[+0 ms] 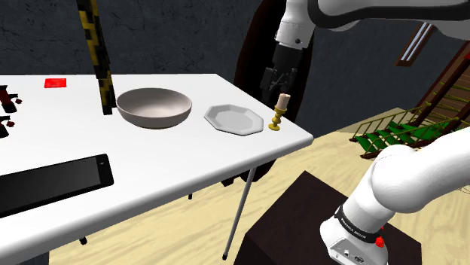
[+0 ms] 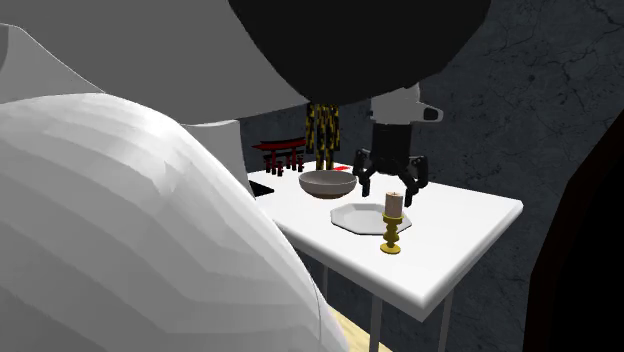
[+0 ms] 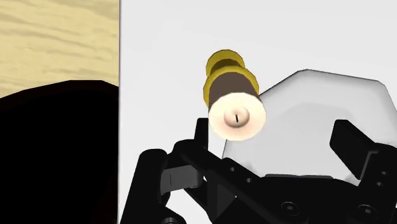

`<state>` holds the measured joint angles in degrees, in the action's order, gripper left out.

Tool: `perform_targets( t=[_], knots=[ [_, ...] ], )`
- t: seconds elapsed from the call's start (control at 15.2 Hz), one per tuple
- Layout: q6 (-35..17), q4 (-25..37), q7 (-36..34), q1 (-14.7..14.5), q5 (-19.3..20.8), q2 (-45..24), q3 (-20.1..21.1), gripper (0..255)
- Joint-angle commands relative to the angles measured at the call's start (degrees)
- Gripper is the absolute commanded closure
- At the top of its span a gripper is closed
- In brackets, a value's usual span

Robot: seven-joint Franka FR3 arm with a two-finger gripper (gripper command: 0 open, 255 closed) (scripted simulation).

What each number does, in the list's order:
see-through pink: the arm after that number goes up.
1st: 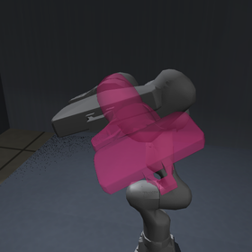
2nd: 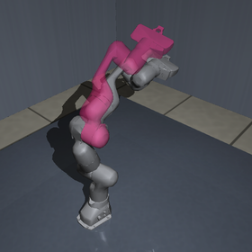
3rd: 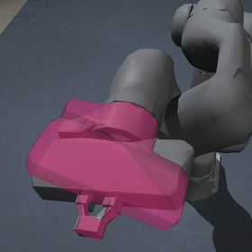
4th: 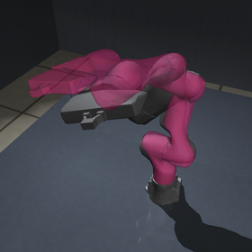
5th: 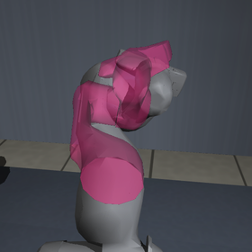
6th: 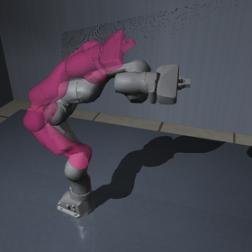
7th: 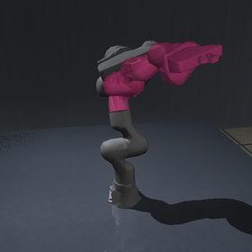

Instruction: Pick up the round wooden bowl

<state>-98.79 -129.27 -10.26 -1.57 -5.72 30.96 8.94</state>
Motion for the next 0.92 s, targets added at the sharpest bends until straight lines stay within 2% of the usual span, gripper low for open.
perform_targets(
  t=[0.0, 0.4, 0.86],
  knots=[
    [-1.16, 2.52, -2.14, -0.39, -0.92, -3.20, 1.47, 0],
    [-4.32, 12.16, -7.93, -1.00, -1.75, -14.57, 5.24, 0],
    [-5.68, 26.70, -15.03, -2.30, 0.02, -28.83, 8.79, 0]
  ],
)
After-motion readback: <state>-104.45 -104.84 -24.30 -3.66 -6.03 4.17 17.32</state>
